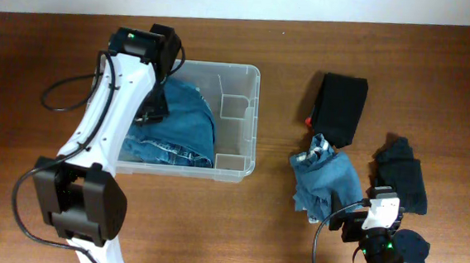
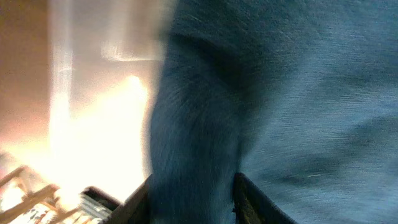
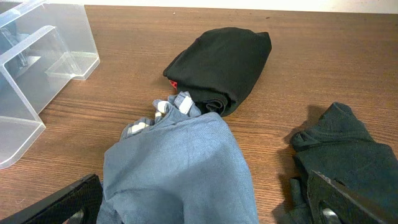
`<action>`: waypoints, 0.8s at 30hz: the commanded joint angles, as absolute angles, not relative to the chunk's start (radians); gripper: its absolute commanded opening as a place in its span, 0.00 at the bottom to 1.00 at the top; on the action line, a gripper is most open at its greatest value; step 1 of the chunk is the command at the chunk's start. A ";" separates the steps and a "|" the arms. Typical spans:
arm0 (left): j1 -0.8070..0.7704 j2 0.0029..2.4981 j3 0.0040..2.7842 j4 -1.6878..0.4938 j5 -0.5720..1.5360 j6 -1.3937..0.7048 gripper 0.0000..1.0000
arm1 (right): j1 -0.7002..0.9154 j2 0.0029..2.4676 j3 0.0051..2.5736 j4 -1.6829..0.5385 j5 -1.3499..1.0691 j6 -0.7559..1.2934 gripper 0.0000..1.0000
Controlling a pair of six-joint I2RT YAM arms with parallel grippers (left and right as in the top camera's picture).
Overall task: Pack container
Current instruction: 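Press and flatten the dark-blue jeans inside the container with left gripper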
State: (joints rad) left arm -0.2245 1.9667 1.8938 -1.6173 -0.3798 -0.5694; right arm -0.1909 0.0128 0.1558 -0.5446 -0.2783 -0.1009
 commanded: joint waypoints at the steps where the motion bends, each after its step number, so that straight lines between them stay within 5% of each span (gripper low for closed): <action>1: -0.192 1.889 2.045 -1.672 -0.543 -0.571 0.56 | -0.196 0.007 0.150 -0.545 -0.280 -0.092 0.98; 5: -0.158 1.856 2.163 -1.686 -0.509 -0.537 0.53 | -0.196 0.007 0.150 -0.545 -0.280 -0.092 0.98; 6: -0.155 1.846 2.183 -1.674 -0.465 -0.525 0.44 | -0.196 0.007 0.150 -0.545 -0.280 -0.092 0.99; 7: -0.156 1.836 2.188 -1.616 -0.306 -0.438 0.20 | -0.196 0.007 0.150 -0.545 -0.280 -0.092 0.98; 9: -0.167 1.840 2.177 -1.580 -0.181 -0.358 0.09 | -0.196 0.007 0.150 -0.545 -0.280 -0.092 0.98; 16: -0.216 1.848 1.794 -1.472 -0.200 -0.204 0.07 | -0.196 0.007 0.150 -0.545 -0.280 -0.092 0.98; 24: -0.060 1.849 1.228 -1.091 -0.075 -0.265 0.07 | -0.196 0.007 0.150 -0.545 -0.280 -0.092 0.98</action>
State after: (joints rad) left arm -0.1207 1.8282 1.3476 -1.1141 -0.1268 -0.2317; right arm -0.1909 0.0147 0.1558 -0.5442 -0.2787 -0.1005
